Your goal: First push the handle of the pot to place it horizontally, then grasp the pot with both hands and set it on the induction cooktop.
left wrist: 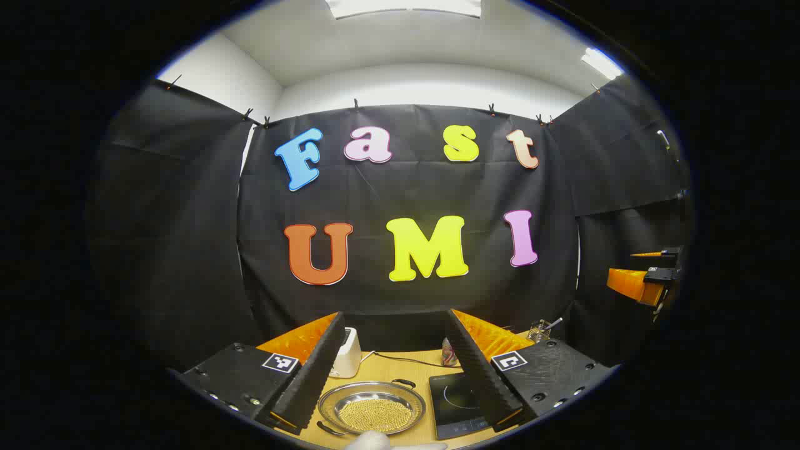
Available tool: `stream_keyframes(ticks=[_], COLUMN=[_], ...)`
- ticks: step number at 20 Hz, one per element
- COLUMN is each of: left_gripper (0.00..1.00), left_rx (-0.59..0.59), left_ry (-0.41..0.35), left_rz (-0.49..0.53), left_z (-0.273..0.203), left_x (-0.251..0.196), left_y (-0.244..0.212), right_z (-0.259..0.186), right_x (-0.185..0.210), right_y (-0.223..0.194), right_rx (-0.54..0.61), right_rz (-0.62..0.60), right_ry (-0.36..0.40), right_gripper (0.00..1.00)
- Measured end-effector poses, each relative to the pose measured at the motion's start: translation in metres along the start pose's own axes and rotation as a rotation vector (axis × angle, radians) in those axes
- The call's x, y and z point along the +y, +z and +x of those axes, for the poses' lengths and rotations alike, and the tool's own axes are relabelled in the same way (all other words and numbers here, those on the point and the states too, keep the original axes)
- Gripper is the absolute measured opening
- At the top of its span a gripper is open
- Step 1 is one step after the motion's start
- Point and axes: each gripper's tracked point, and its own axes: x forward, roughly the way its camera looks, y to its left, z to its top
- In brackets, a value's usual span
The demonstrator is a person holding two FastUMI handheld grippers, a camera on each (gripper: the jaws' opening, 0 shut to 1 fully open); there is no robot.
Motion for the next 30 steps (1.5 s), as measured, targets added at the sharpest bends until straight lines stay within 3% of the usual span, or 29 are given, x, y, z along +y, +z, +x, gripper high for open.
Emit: stream_keyframes(ticks=[4, 6, 20, 23, 25, 26, 27, 28, 29, 30], left_gripper=[0.92, 0.82, 0.82, 0.71, 0.44, 0.38, 0.34, 0.37, 0.17, 0.11], left_rx=[0.002, 0.005, 0.039, 0.079, 0.125, 0.162, 0.204, 0.250, 0.306, 0.375], left_ry=[0.009, 0.006, -0.007, -0.020, -0.016, -0.031, -0.065, -0.095, -0.133, -0.158], left_rz=[-0.004, -0.005, -0.003, -0.006, -0.001, -0.002, -0.010, -0.020, -0.031, -0.045], left_z=[0.000, 0.001, 0.002, 0.004, 0.008, 0.009, 0.010, 0.010, 0.009, 0.007], left_x=[0.003, 0.007, 0.007, 0.006, 0.010, 0.008, 0.001, -0.005, -0.009, -0.012], left_y=[-0.002, -0.002, -0.019, -0.033, -0.051, -0.063, -0.078, -0.095, -0.113, -0.139], right_z=[-0.001, -0.002, -0.006, -0.005, -0.003, -0.002, -0.001, 0.000, 0.003, 0.005], right_x=[0.001, 0.001, 0.006, 0.007, 0.010, 0.010, 0.011, 0.011, 0.012, 0.013], right_y=[-0.004, -0.005, -0.010, -0.011, -0.014, -0.016, -0.020, -0.022, -0.026, -0.031], right_rx=[0.005, 0.008, 0.019, 0.020, 0.027, 0.032, 0.039, 0.048, 0.058, 0.071], right_rz=[-0.003, -0.005, -0.021, -0.027, -0.027, -0.028, -0.029, -0.031, -0.033, -0.032], right_ry=[0.004, 0.005, 0.003, 0.003, 0.009, 0.009, 0.011, 0.009, 0.010, 0.012], right_gripper=[1.00, 0.97, 1.00, 0.97, 0.97, 1.00, 1.00, 0.97, 0.96, 1.00])
